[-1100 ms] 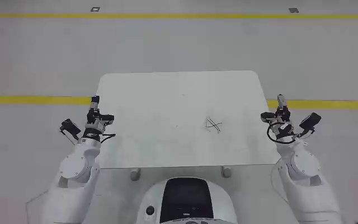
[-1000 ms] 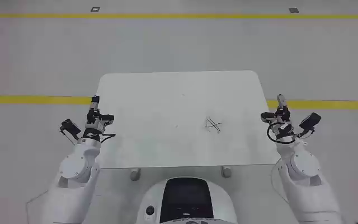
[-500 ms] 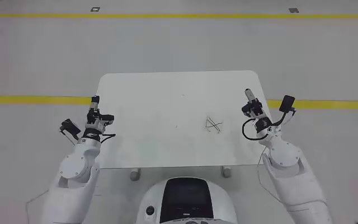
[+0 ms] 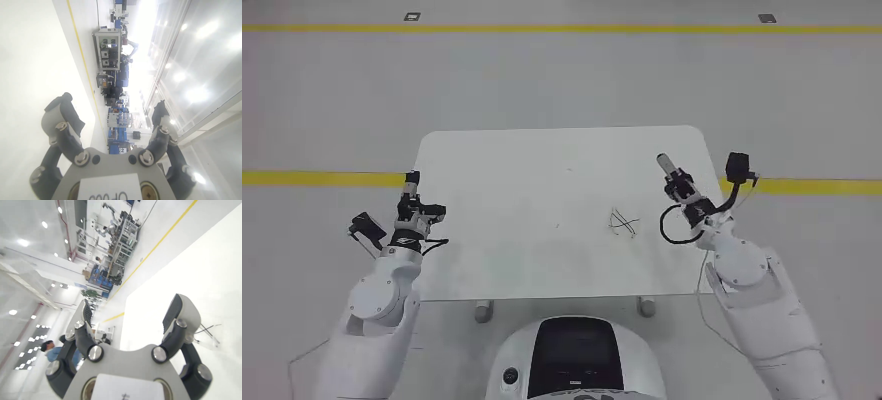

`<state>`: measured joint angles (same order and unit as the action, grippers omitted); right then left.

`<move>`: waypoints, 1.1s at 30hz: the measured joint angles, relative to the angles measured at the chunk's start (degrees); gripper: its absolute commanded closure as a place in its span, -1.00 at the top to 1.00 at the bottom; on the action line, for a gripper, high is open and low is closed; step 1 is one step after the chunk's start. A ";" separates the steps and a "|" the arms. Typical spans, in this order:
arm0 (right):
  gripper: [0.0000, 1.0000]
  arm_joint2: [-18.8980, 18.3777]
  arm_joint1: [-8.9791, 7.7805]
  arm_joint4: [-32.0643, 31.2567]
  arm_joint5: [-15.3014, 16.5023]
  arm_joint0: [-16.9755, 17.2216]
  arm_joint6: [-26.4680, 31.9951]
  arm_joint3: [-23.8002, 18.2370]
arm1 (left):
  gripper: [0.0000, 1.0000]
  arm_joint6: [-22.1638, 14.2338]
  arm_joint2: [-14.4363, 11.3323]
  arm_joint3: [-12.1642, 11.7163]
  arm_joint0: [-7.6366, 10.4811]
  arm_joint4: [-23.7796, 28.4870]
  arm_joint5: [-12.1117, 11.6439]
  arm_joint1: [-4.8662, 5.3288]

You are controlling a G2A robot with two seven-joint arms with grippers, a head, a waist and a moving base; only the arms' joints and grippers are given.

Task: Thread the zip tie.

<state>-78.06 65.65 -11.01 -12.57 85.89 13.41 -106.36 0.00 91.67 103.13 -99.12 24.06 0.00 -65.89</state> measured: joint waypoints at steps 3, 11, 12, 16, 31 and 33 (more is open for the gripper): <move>1.00 2.28 -0.16 -5.44 -6.15 -2.69 5.95 0.24 | 1.00 0.00 0.00 0.00 0.00 0.00 0.00 0.00; 1.00 3.70 -0.33 -9.52 -6.90 -4.75 14.30 2.79 | 1.00 0.00 0.00 0.00 0.00 0.00 0.00 0.00; 1.00 3.70 -0.33 -9.52 -6.90 -4.75 14.28 2.78 | 1.00 0.00 0.00 0.00 0.00 0.00 0.00 0.00; 1.00 4.44 -0.54 -10.55 -6.33 -5.51 15.34 2.40 | 1.00 0.00 0.00 0.00 0.00 0.00 0.00 0.00; 1.00 13.72 1.21 -36.23 -6.91 -21.68 48.55 12.74 | 1.00 0.00 0.00 0.00 0.00 0.00 0.00 0.00; 1.00 13.64 1.19 -36.08 -6.91 -21.61 48.18 12.69 | 1.00 0.00 0.00 0.00 0.00 0.00 0.00 0.00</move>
<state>-64.42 66.84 -47.09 -19.48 64.28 61.59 -93.67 0.00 91.67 103.13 -99.12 24.06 0.00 -65.89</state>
